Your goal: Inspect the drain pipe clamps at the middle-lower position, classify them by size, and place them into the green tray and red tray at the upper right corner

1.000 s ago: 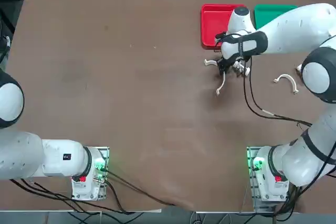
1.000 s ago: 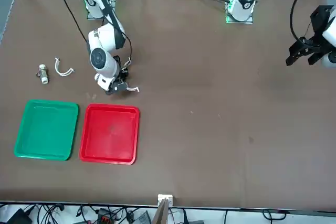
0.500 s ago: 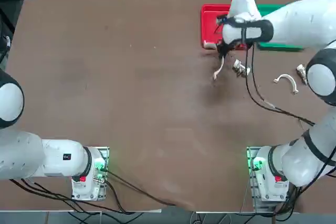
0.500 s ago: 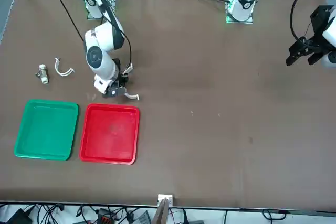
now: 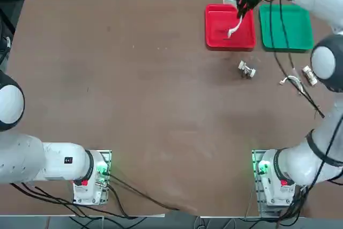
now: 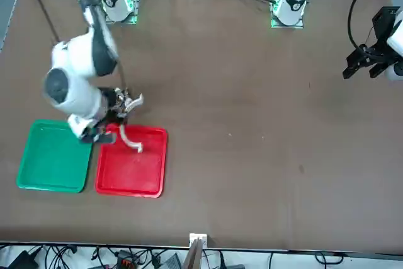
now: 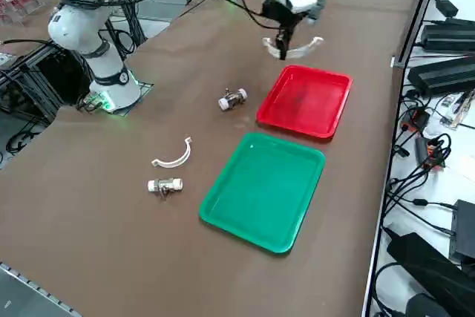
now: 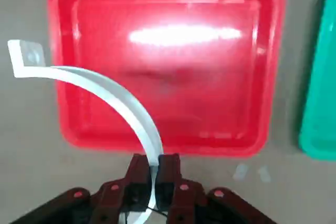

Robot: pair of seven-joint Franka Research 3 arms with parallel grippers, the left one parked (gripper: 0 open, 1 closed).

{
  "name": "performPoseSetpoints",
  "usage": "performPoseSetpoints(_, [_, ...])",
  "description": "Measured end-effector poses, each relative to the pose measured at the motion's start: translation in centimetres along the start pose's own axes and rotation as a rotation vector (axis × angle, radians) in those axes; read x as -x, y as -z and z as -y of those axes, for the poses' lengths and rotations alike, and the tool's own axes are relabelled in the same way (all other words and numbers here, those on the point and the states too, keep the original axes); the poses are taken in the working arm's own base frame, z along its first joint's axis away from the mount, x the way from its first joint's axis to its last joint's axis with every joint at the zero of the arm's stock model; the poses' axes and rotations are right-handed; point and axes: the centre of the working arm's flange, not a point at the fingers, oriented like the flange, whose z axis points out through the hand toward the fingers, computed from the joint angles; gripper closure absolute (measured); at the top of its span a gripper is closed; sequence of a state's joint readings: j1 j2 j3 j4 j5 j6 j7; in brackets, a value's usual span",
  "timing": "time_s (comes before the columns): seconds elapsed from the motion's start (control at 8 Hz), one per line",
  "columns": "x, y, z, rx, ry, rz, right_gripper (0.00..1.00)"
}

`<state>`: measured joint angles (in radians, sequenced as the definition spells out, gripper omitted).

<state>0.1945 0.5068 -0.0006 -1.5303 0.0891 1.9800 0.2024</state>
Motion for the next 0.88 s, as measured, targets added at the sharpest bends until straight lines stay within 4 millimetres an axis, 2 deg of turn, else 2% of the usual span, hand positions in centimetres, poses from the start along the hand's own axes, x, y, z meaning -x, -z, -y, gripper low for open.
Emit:
performPoseSetpoints(0.25, [-5.3, -6.5, -3.7, 0.001, -0.06, 0.02, 0.93])
performPoseSetpoints(0.5, [-7.3, -12.1, -4.8, 0.007, -0.076, 0.051, 0.85])
performPoseSetpoints(0.62, [-7.5, -13.3, -4.6, 0.007, -0.073, 0.06, 0.78])
performPoseSetpoints(0.75, [-7.7, -13.0, -4.3, 0.006, -0.07, 0.055, 0.63])
performPoseSetpoints(0.88, [-7.9, -11.4, -4.7, 0.005, -0.073, 0.055, 0.46])
